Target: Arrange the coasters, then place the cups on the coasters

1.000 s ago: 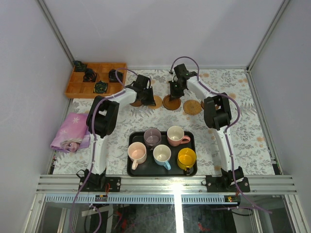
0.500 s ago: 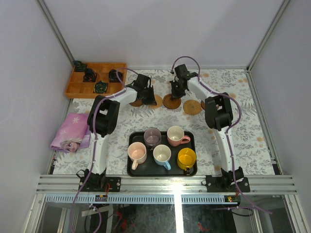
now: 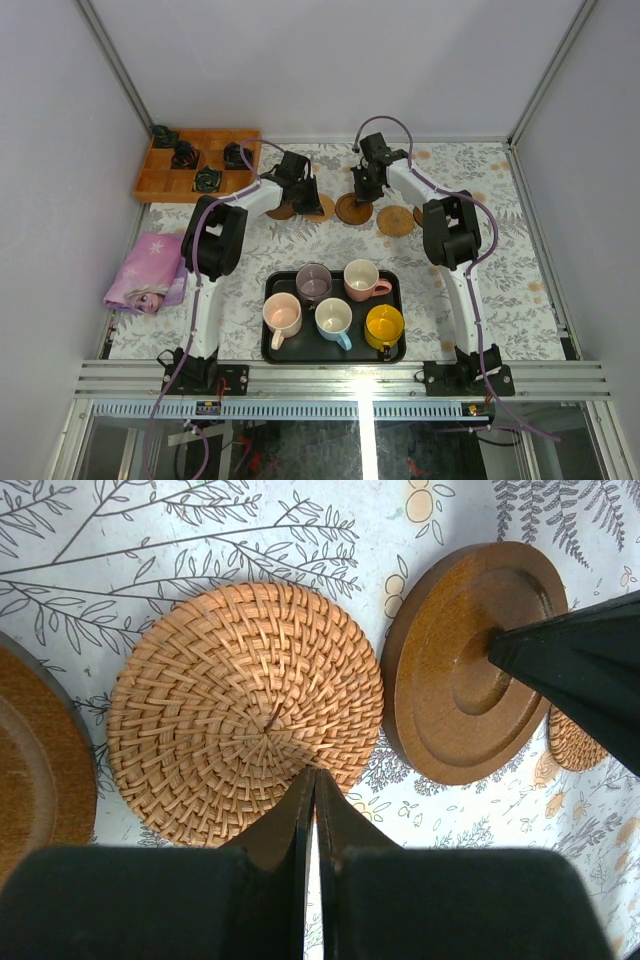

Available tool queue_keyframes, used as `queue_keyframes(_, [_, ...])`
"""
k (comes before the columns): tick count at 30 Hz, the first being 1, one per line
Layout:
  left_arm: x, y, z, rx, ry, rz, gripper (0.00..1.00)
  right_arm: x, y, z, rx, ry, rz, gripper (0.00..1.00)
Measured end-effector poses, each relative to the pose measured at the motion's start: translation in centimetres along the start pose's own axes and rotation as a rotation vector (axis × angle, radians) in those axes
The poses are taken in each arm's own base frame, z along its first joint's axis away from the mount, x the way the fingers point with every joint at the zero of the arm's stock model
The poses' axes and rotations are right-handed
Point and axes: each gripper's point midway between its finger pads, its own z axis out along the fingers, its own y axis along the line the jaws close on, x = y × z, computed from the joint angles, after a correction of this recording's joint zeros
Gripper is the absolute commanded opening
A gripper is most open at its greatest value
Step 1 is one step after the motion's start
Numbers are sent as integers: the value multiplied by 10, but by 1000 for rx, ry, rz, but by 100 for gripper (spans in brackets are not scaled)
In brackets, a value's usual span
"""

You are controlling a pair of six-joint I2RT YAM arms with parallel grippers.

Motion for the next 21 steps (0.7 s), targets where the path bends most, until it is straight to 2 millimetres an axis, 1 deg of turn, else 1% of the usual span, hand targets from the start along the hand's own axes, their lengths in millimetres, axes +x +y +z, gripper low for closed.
queue_keyframes(8, [0, -2, 0, 19, 6, -1, 0, -2, -3, -2, 20, -7, -7, 0])
queue_keyframes(11, [0, -3, 0, 26, 8, 0, 0, -1, -3, -6, 21, -11, -12, 0])
queue_keyframes(14, [-1, -5, 0, 35, 3, 3, 0, -3, -1, -18, 18, -23, -19, 0])
queue_keyframes(18, [-7, -9, -1, 49, -19, 11, 0, -17, 4, -41, 15, -81, -32, 0])
queue_keyframes(21, [-15, -16, -8, 64, -48, 21, 2, -26, 6, -59, 22, -125, -37, 0])
